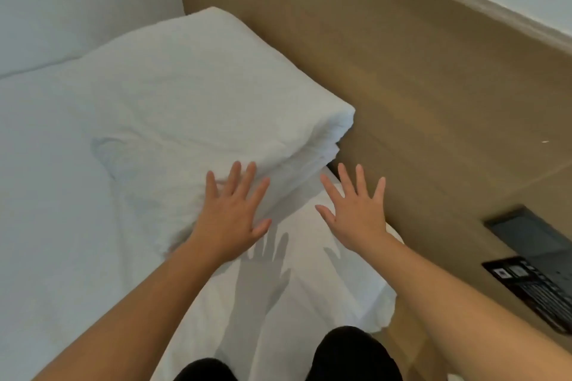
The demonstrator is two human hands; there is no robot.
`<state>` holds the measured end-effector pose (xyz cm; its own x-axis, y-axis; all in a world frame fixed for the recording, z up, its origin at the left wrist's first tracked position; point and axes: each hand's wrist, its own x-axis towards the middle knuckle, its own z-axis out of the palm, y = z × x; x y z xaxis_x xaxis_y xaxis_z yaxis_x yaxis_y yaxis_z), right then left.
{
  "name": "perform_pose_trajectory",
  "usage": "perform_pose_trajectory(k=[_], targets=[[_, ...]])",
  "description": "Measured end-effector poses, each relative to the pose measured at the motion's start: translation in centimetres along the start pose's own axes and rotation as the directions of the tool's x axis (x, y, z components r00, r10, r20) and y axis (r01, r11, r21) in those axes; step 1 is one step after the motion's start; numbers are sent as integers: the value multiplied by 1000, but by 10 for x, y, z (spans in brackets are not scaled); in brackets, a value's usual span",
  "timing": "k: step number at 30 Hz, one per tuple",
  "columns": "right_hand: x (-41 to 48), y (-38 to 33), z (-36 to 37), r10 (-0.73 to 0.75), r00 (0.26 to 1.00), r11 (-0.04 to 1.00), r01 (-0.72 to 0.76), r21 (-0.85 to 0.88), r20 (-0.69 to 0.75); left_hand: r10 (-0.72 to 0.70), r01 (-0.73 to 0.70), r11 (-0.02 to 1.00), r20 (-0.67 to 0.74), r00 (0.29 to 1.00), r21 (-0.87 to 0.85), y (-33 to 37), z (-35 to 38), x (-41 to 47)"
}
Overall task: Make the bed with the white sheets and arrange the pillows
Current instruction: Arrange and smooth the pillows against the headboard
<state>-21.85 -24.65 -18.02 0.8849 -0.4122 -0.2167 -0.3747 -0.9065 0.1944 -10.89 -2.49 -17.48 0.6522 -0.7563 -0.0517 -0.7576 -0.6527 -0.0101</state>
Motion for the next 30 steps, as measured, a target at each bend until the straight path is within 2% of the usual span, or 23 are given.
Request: perform_pose_trajectory(k=[4, 7, 10, 15, 20, 24, 26, 30], targets=[[-67, 26, -8, 57, 992, 998, -60, 22, 109, 121, -113, 993, 284, 951, -42, 45, -25, -25], [-125, 43, -28, 109, 978, 990, -123, 69, 180, 167, -163, 986, 361, 917, -43, 77, -61, -44], [-191, 54, -55, 160, 948, 980, -185, 66, 275, 231, -247, 969, 479, 847, -32, 90, -98, -65], [-296, 36, -82, 359, 855, 904, -418, 88, 374, 367, -394, 917, 502, 783, -57, 91, -129, -101], [-383, -19, -73, 443, 765, 847, -528, 60, 467, 486, -512, 851, 536, 690, -113, 96, -140, -163], [-440, -59, -79, 441, 748, 817, -563, 122, 496, 534, -597, 797, 562, 632, -85, 101, -141, -214], [-470, -74, -85, 490, 742, 795, -596, 114, 458, 558, -634, 770, 564, 609, -77, 108, -143, -240], [-537, -91, -93, 580, 631, 713, -699, 52, 516, 625, -695, 714, 527, 576, -85, 131, -158, -288]])
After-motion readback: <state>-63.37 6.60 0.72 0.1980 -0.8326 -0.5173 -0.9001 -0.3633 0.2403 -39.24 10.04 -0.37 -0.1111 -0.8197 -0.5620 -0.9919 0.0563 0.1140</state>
